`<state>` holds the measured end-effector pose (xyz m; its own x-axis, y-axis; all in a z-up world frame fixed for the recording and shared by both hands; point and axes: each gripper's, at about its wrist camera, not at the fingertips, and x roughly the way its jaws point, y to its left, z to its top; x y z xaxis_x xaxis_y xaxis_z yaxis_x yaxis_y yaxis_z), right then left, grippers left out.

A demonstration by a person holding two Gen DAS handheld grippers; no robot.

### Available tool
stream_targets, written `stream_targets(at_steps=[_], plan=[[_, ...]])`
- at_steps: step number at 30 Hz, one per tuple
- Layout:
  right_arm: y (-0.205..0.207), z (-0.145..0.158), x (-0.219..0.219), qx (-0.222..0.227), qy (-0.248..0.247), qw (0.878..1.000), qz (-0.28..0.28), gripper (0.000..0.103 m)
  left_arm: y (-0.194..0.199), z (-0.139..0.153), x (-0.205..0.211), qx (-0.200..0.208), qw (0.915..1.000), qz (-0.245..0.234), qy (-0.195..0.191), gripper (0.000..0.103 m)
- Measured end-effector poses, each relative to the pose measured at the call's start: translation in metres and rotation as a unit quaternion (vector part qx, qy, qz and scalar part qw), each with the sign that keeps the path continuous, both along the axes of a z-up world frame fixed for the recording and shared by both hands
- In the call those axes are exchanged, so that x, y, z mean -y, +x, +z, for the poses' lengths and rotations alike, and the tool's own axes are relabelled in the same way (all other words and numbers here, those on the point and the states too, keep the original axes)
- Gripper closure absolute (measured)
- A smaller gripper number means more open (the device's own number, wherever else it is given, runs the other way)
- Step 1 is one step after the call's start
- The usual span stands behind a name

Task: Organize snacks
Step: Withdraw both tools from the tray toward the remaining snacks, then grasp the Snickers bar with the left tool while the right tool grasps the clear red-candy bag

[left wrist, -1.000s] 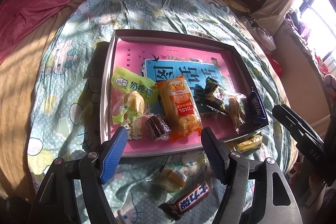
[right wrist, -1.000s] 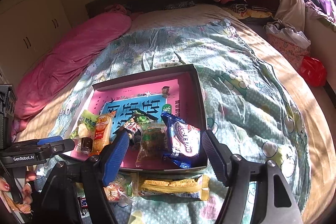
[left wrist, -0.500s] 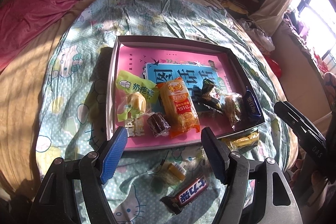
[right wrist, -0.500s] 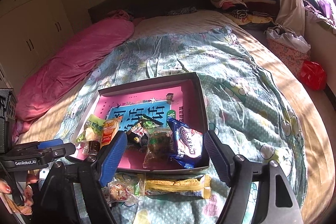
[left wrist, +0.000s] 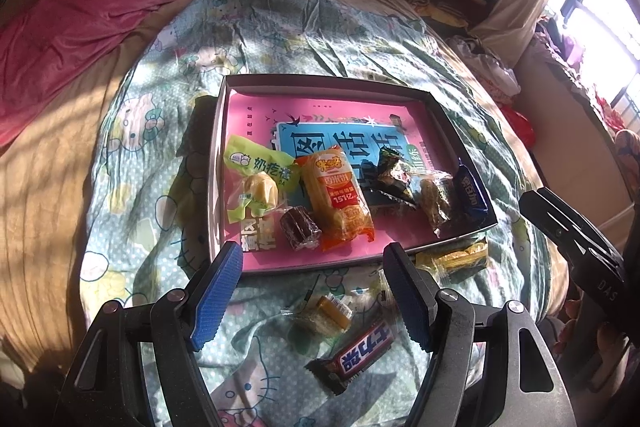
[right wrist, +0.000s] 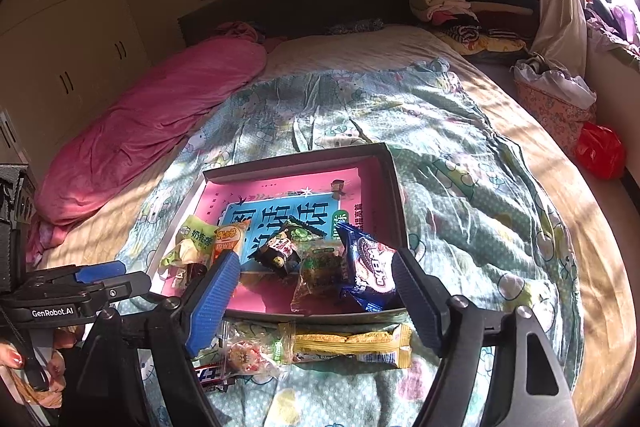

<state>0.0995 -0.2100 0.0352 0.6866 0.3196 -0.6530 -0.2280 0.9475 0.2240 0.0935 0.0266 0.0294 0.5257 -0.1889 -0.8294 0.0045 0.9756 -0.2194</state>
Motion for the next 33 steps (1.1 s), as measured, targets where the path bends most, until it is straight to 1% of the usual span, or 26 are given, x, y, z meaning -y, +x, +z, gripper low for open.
stream_targets(at_steps=[13,21,33], plan=[[-0.014,0.001,-0.005,-0.001,-0.001,1.000,0.013,0.024,-0.013,0.000,0.003,0.000,0.9999,-0.011,0.005,0.029],[-0.021,-0.005,-0.009,-0.011,-0.005,1.000,0.022,0.024,-0.022,-0.006,0.003,-0.005,0.9999,-0.016,0.003,0.029],[-0.031,-0.016,-0.014,-0.032,-0.003,0.999,0.032,0.024,-0.035,-0.017,0.012,-0.014,0.9990,-0.041,0.009,0.029]])
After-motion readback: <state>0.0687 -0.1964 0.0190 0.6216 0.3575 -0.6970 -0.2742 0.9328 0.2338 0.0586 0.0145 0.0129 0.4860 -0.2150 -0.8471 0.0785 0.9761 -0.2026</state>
